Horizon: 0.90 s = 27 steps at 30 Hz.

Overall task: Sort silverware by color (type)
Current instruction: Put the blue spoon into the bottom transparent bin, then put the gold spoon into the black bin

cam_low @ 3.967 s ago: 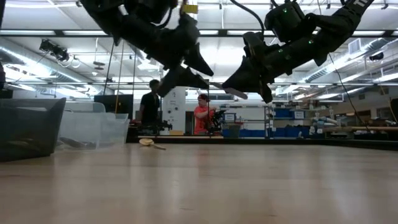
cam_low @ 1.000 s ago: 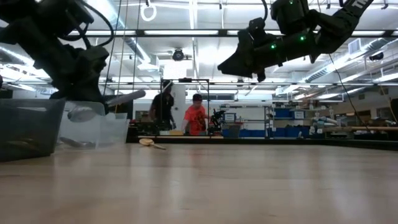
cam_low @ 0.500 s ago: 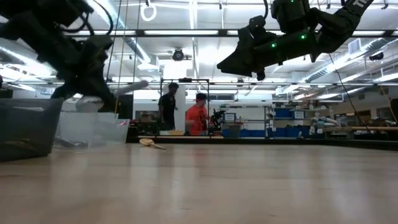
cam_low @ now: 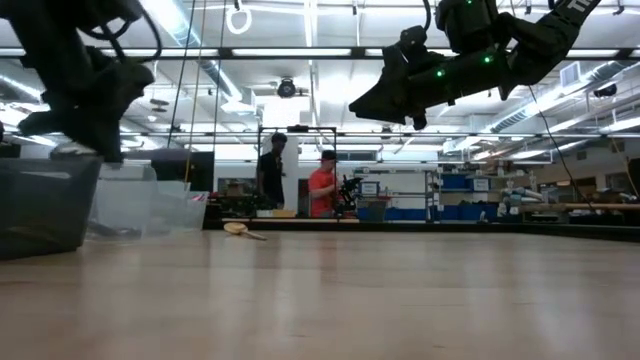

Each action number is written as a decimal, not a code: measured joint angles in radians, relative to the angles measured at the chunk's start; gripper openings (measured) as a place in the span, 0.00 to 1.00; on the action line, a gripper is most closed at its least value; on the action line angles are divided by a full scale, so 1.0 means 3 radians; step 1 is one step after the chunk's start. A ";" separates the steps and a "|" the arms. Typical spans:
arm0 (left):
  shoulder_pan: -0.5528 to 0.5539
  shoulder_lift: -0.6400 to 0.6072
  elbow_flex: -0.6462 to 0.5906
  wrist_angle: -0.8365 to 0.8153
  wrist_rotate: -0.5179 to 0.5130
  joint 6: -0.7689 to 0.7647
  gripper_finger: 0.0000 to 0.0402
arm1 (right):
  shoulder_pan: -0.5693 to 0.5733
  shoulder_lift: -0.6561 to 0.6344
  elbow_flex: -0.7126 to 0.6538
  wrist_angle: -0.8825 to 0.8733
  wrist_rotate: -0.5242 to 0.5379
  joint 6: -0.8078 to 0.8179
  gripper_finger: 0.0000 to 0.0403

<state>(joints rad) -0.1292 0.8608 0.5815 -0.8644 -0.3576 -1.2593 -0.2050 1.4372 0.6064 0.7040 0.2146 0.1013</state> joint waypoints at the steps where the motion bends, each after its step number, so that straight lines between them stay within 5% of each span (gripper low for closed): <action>1: -0.0030 0.0001 -0.0031 -0.0029 0.0018 -0.0091 0.03 | 0.0000 0.0000 0.0000 0.0000 0.0000 0.0000 0.33; 11: -0.0103 0.0004 -0.0161 -0.0086 -0.0072 -0.0469 0.06 | 0.0001 0.0000 0.0000 0.0000 -0.0022 0.0000 0.33; 19: -0.0103 0.0004 -0.0161 -0.0197 -0.0079 -0.0372 0.22 | 0.0170 0.0177 0.0242 -0.0107 -0.0245 0.0003 0.33; 27: -0.0103 -0.0019 0.0227 -0.0231 -0.0078 0.0687 0.32 | 0.0270 0.0913 0.0936 -0.0391 -0.0182 -0.0092 0.33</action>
<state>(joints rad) -0.1600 0.8551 0.6497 -0.9336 -0.3811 -1.0533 -0.1240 1.7111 0.8871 0.5868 0.1600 0.0736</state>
